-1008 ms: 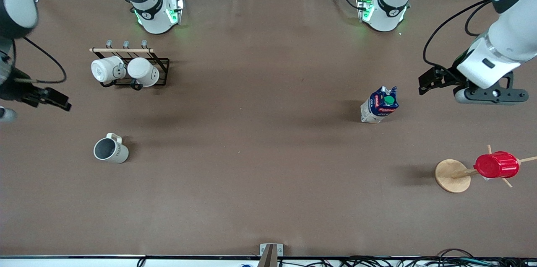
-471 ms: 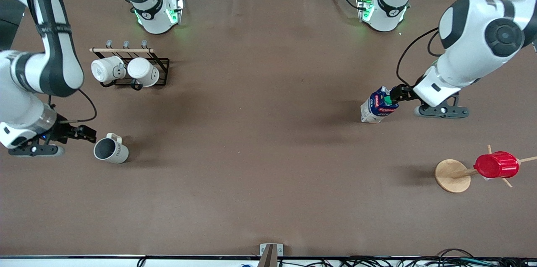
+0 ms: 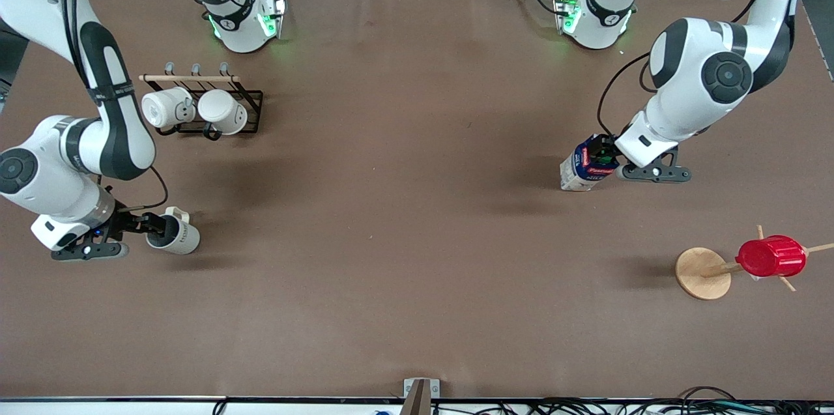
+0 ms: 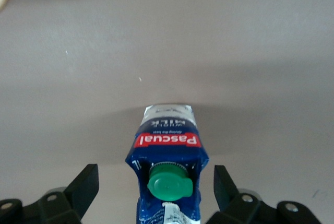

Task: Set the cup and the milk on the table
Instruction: 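Grasp the milk carton with the left gripper while the right gripper grasps the mug, then carry the mug with the right gripper while the left gripper lifts the carton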

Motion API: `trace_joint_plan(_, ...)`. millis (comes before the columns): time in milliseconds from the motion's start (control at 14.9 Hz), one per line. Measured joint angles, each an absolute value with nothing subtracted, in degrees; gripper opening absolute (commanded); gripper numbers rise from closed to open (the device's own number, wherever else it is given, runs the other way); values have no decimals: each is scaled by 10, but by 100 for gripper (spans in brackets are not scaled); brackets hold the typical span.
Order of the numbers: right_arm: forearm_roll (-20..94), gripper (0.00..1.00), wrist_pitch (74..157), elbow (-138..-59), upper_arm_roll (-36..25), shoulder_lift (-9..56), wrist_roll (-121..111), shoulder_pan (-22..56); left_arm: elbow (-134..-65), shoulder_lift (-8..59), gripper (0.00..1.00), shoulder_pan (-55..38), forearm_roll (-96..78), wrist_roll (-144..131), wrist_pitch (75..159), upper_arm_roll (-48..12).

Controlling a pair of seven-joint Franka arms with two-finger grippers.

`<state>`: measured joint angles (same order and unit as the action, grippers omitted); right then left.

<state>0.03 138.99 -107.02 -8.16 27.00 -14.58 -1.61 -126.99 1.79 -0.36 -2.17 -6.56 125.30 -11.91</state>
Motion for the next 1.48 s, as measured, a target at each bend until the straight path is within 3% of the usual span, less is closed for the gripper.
trace_joint_plan(67, 0, 90, 1402, -1072, -82, 275, -148, -17, -1278, 18, 96, -4, -22, -65, 1258, -119)
trace_joint_plan(134, 0, 77, 1417, -1076, -82, 281, -149, -17, -1284, 18, 96, -4, -22, -65, 1261, -119)
trace_joint_plan(269, 0, 23, 1442, -1084, -81, 294, -149, -17, -1290, 18, 96, -4, -22, -62, 1262, -119)
trace_joint_plan(336, 0, 7, 1447, -1086, -81, 300, -149, -17, -1291, 19, 95, -4, -22, -60, 1262, -120)
trace_joint_plan(403, 2, 0, 1450, -1087, -81, 303, -149, -17, -1292, 20, 93, -4, -22, -59, 1262, -120)
trace_joint_plan(538, 13, 0, 1451, -1087, -81, 305, -149, -17, -1292, 23, 74, -4, -22, -58, 1262, -120)
trace_joint_plan(605, 16, 0, 1451, -1087, -81, 305, -149, -17, -1292, 26, 55, -4, -22, -58, 1262, -120)
trace_joint_plan(739, 20, 0, 1450, -1086, -80, 305, -149, -17, -1292, 30, 42, -5, -22, -58, 1268, -122)
trace_joint_plan(941, 21, 0, 1424, -1077, -77, 295, -148, -11, -1292, 38, 41, -5, -22, -58, 1275, -125)
trace_joint_plan(1210, 25, 0, 1288, -1033, -59, 239, -48, 41, -1291, 38, 42, -5, -22, -58, 1275, -126)
trace_joint_plan(1479, 19, 0, 1268, -1023, 43, 216, 182, 91, -1290, 39, 42, -5, -22, -58, 1275, -129)
